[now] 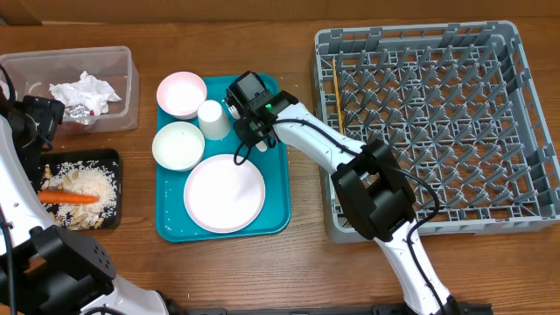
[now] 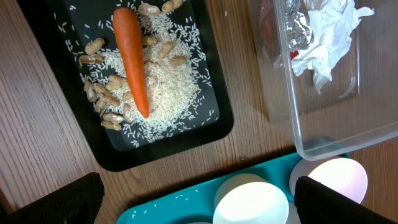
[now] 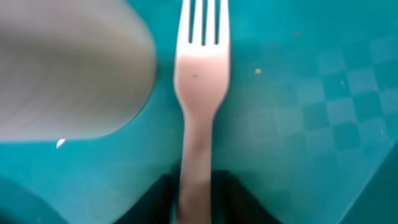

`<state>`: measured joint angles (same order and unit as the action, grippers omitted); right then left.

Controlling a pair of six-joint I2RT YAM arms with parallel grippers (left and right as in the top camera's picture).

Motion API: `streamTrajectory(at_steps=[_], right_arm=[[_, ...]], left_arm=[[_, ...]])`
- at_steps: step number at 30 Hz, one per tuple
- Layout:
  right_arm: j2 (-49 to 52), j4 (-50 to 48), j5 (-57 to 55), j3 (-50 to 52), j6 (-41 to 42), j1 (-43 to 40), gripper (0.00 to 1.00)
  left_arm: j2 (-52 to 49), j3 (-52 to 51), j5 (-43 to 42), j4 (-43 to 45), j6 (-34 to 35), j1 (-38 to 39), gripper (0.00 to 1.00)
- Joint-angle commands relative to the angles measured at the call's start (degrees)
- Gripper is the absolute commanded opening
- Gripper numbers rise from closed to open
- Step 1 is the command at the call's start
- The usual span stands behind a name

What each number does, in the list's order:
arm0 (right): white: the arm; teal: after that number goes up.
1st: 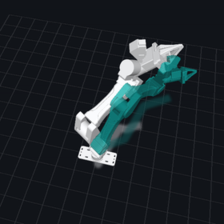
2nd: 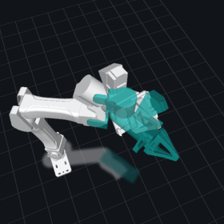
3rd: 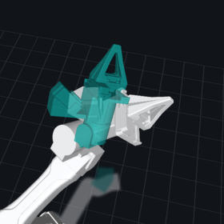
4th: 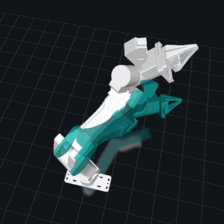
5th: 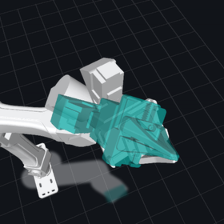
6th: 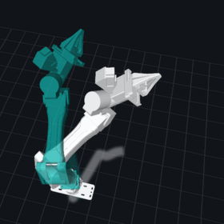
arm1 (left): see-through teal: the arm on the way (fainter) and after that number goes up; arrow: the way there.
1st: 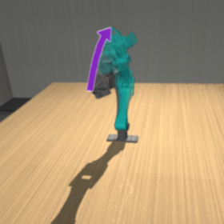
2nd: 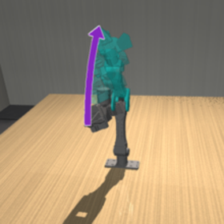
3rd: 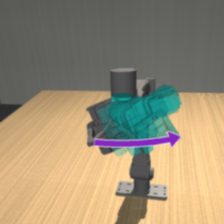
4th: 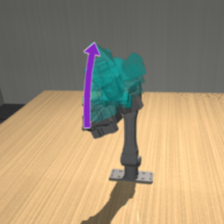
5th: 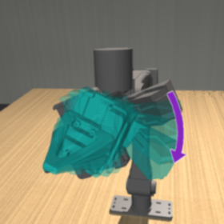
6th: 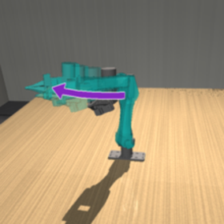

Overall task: Sort waste into correct bins and load items into the dishwasher rack
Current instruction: 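Return the right gripper to the tray and grasp the white plastic fork, then carry the fork into the dish rack and open the right gripper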

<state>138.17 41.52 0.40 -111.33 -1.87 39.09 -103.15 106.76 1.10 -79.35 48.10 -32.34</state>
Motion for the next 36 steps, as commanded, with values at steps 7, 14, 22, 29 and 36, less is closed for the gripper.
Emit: streamTrajectory(at_steps=[7,14,22,29,36], right_arm=[[2.2,2.8,-0.6,-2.0,2.1,-1.7,0.04],[-4.0,5.8,1.2,-5.8,5.9,-5.3,0.04],[-15.5,9.3,2.9,-7.3,7.7,-12.7,0.04],[-23.4,11.8,8.5,-7.3,7.7,-18.9,0.04],[-23.7,16.4,4.4,-6.7,7.4,-24.3,0.04]], left_arm=[[0.0,0.0,0.8,-0.1,0.8,0.1,1.00],[0.0,0.0,0.8,-0.1,0.8,0.1,1.00],[0.0,0.0,0.8,-0.1,0.8,0.1,1.00],[0.0,0.0,0.8,-0.1,0.8,0.1,1.00],[0.0,0.0,0.8,-0.1,0.8,0.1,1.00]])
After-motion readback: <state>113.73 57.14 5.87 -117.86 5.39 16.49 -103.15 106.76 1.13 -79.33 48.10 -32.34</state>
